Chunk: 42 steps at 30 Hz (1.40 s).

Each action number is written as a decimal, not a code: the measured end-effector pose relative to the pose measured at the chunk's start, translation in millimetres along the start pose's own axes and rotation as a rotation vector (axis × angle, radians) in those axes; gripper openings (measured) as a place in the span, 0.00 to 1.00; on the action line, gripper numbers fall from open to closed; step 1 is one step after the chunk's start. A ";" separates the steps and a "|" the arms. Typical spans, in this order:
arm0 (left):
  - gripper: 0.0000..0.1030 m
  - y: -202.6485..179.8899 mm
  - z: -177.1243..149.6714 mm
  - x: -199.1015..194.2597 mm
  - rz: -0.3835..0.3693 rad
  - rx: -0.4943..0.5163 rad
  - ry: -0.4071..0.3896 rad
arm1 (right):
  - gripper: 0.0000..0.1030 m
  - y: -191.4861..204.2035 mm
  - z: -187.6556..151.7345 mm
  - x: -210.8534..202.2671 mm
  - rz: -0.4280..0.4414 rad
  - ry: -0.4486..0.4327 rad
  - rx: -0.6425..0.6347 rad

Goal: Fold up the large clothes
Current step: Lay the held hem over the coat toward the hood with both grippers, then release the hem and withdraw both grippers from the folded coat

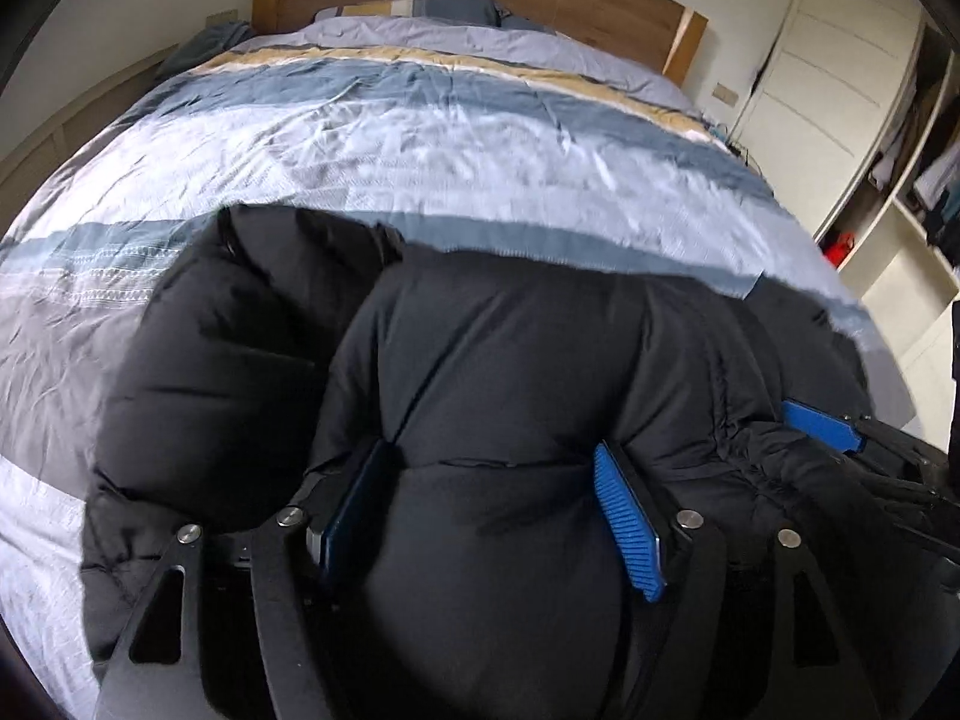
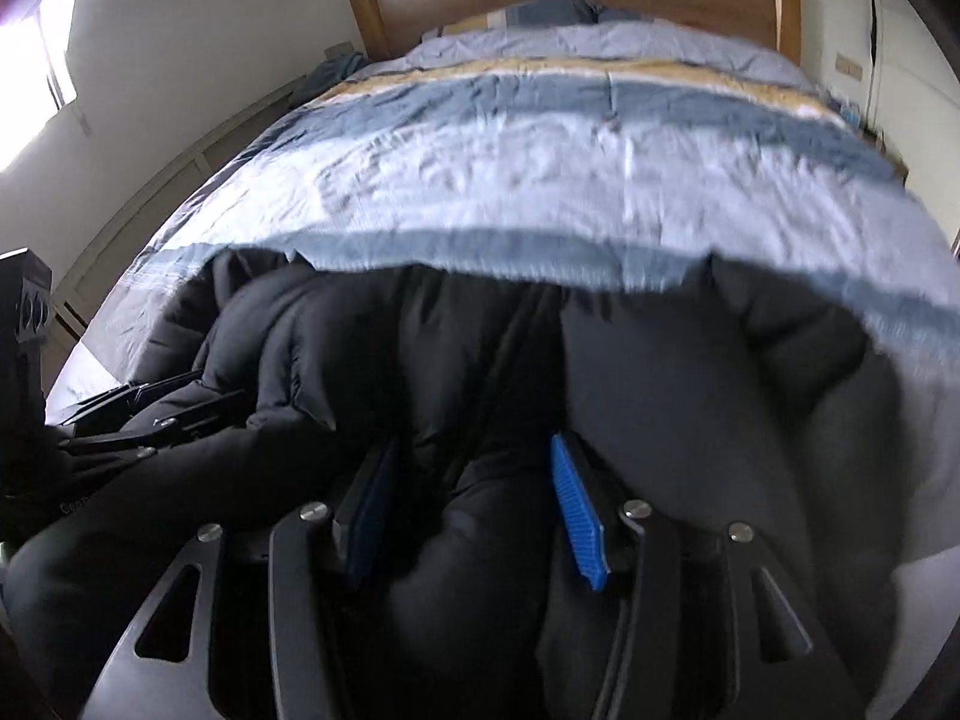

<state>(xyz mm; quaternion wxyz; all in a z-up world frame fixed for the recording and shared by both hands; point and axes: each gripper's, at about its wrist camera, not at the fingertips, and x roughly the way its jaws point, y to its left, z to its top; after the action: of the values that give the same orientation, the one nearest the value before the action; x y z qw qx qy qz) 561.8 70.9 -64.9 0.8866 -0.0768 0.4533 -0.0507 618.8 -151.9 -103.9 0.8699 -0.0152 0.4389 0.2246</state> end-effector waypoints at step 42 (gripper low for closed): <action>0.75 -28.0 -121.4 -153.3 0.183 0.100 -0.082 | 0.49 30.7 -129.8 -146.6 -0.044 -0.003 0.032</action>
<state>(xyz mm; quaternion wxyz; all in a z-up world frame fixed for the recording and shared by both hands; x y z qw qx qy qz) 373.2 56.9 -7.9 0.9080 0.0070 0.4188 0.0111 432.9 -208.6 -65.4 0.8755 -0.0105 0.4404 0.1986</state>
